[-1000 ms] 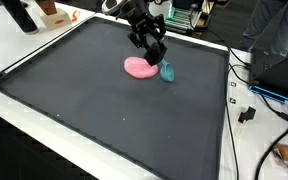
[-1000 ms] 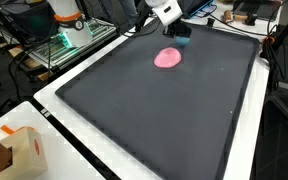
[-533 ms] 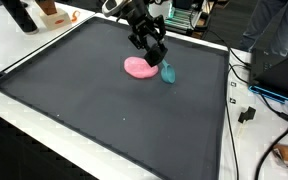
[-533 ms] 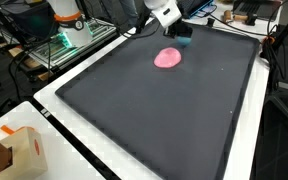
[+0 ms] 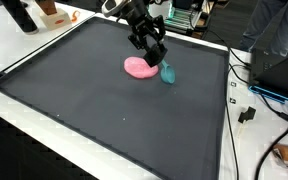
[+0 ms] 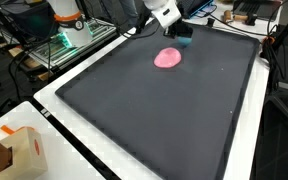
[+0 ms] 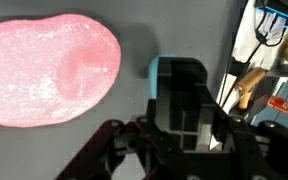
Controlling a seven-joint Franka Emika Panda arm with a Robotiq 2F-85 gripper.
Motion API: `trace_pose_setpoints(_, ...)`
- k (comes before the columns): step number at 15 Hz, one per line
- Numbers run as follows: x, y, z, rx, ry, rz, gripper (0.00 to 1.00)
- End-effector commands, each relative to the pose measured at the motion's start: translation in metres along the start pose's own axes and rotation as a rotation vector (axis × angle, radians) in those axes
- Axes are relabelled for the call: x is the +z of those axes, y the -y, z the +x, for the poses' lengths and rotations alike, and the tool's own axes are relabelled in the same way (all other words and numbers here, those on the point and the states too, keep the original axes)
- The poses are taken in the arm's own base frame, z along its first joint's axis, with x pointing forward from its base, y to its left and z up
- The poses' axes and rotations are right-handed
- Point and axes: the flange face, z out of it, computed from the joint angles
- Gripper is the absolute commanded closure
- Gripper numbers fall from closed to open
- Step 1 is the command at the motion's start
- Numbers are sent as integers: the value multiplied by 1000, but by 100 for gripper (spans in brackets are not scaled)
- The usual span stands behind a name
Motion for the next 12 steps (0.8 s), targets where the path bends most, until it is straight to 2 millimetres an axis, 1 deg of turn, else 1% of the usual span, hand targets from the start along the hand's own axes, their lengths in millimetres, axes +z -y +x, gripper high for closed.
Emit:
trace_pose_setpoints(1, -8, 2, -5, 4, -22, -9, 74)
trace_pose_setpoints(6, -15, 8, -3, 13, -15, -26, 74)
trace_pose_setpoints(12, -32, 26, 0, 14, 10, -67, 74)
